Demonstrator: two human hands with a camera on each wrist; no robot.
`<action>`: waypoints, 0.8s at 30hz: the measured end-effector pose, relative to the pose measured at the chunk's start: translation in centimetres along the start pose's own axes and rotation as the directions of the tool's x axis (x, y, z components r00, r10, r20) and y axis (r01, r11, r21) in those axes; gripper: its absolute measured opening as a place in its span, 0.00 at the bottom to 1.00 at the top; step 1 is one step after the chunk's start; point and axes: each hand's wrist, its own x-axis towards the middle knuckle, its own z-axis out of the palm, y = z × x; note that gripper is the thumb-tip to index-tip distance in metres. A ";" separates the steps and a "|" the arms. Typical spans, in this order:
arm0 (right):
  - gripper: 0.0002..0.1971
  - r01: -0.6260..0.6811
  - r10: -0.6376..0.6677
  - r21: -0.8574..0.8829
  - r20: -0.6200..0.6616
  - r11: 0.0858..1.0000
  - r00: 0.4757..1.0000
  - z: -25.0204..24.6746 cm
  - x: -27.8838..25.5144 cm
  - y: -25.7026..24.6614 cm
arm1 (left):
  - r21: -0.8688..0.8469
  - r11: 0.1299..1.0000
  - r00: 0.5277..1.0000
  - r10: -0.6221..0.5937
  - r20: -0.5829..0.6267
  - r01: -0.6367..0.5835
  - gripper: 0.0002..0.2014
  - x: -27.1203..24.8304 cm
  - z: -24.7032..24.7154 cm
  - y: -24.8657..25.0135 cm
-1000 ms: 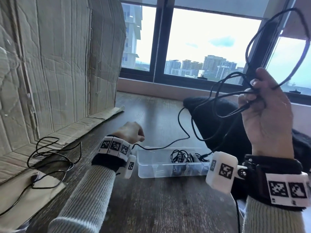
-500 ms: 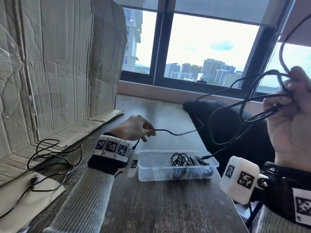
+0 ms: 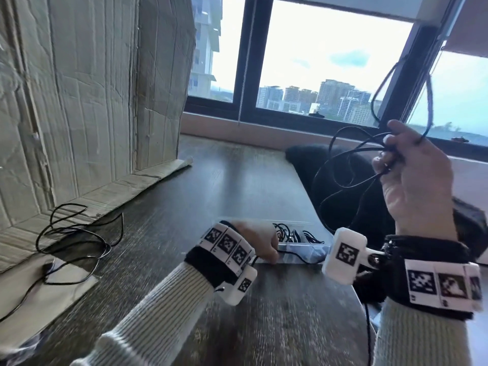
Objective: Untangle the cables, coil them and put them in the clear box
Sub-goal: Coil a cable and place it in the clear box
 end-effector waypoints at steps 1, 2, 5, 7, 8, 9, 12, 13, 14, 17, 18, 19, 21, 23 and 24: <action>0.09 -0.018 0.018 0.002 0.017 1.000 1.000 0.3 -0.1 0.2 | 0.025 0.999 0.999 -0.024 -0.046 0.026 0.12 0.0 -0.1 -0.4; 0.09 -0.038 0.038 0.006 0.040 0.999 0.998 0.7 -0.2 0.4 | 0.033 0.998 0.994 -0.046 -0.095 0.049 0.12 0.1 -0.1 -0.9; 0.09 -0.096 0.093 0.017 0.129 0.995 0.987 2.0 -0.8 1.2 | -0.039 0.993 0.968 -0.114 -0.225 0.108 0.13 0.3 -0.3 -2.5; 0.10 -0.123 0.126 -0.028 0.195 0.992 0.973 2.7 -1.1 1.7 | -0.101 0.984 0.947 -0.169 -0.274 0.146 0.12 -0.1 -0.9 -3.5; 0.10 -0.125 0.141 -0.082 0.228 0.989 0.963 3.0 -1.3 1.9 | -0.121 0.979 0.941 -0.190 -0.280 0.162 0.12 -0.5 -1.3 -4.0; 0.10 -0.115 0.152 -0.150 0.261 0.982 0.953 3.2 -1.4 2.1 | -0.138 0.976 0.937 -0.202 -0.285 0.169 0.11 -0.9 -1.8 -4.6; 0.11 -0.023 0.180 -0.396 0.364 0.918 0.914 3.6 -1.9 2.5 | -0.289 0.947 0.928 -0.227 -0.296 0.139 0.07 -2.3 -3.5 -6.4; 0.11 0.009 0.211 -0.477 0.404 0.879 0.890 3.7 -2.0 2.7 | -0.330 0.935 0.915 -0.244 -0.323 0.133 0.06 -2.9 -4.1 -6.8; 0.11 0.037 0.261 -0.560 0.442 0.828 0.858 3.9 -2.1 3.1 | -0.335 0.932 0.891 -0.266 -0.368 0.140 0.06 -3.6 -4.7 -7.1; 0.15 0.191 0.480 -0.821 0.484 0.538 0.732 4.2 -2.5 4.4 | -0.212 0.938 0.748 -0.346 -0.567 0.274 0.10 -5.1 -6.1 -8.0; 0.17 0.278 0.556 -0.863 0.488 0.422 0.672 4.3 -2.6 4.8 | -0.189 0.914 0.685 -0.396 -0.611 0.360 0.11 -5.6 -6.4 -8.2; 0.19 0.363 0.631 -0.871 0.490 0.329 0.602 4.3 -2.8 5.1 | -0.195 0.873 0.617 -0.459 -0.640 0.447 0.13 -6.1 -6.6 -8.3; 0.21 0.469 0.737 -0.845 0.486 0.258 0.470 4.6 -3.4 5.3 | -0.257 0.777 0.466 -0.568 -0.678 0.574 0.15 -6.9 -6.9 -8.6; 0.19 0.444 0.760 -0.838 0.505 0.318 0.408 4.9 -3.9 5.0 | -0.359 0.719 0.315 -0.619 -0.720 0.595 0.16 -7.8 -7.3 -9.0; 0.18 0.390 0.743 -0.839 0.528 0.380 0.411 5.1 -4.1 4.9 | -0.402 0.715 0.248 -0.618 -0.746 0.572 0.17 -8.2 -7.5 -9.3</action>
